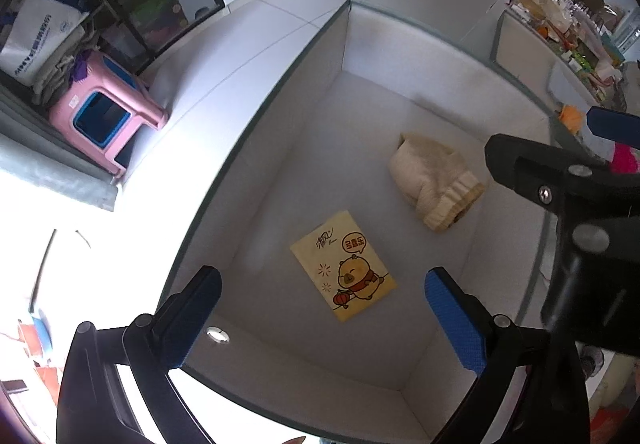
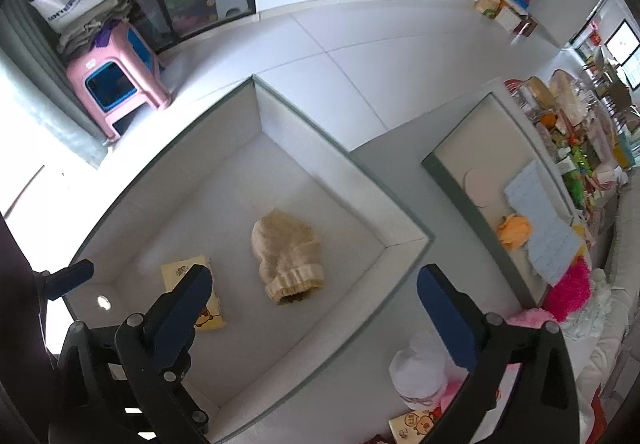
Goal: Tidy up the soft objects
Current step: 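Open both tools to drop the mitten and tissue pack into the box, then move both tools back to the table items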
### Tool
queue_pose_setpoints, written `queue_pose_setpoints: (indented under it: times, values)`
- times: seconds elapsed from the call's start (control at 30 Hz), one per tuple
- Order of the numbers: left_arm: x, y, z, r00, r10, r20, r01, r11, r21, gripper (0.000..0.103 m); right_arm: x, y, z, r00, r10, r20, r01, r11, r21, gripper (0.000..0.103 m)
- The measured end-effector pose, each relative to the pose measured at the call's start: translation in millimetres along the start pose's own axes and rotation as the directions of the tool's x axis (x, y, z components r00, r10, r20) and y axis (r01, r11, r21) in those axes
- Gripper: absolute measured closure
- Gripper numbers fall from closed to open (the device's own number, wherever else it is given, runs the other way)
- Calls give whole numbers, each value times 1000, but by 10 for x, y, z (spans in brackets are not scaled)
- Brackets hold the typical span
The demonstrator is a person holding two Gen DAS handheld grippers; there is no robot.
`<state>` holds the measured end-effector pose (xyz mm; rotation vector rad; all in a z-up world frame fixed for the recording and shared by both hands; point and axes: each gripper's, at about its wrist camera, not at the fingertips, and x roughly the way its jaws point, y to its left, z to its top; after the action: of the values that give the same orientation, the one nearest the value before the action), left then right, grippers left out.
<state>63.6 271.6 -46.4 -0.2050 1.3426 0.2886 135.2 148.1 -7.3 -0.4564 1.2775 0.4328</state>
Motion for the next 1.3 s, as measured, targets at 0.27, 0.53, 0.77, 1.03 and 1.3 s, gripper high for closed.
queue_pose_setpoints:
  times: [0.27,0.53,0.77,1.03,1.3]
  values:
    - [-277,-83,-60,999,11,50,-12,1000,19,1,-352,-127,-56,998,-4,62,0,998,59,0]
    - [-421,-77,-13,997,9,81,-11,1000,29,1,-615,-254,-159,994,-13,110,1,994,109,0]
    - [-574,-218,-41,994,-3,110,-3,998,55,1,-774,-372,-270,991,-34,132,15,989,144,0]
    - [-730,-440,-90,990,-17,137,4,995,95,1,-932,-551,-448,988,-58,146,30,982,187,0]
    - [-983,-657,-94,985,-27,170,5,991,132,1,-1119,-894,-801,986,-68,153,21,956,293,0]
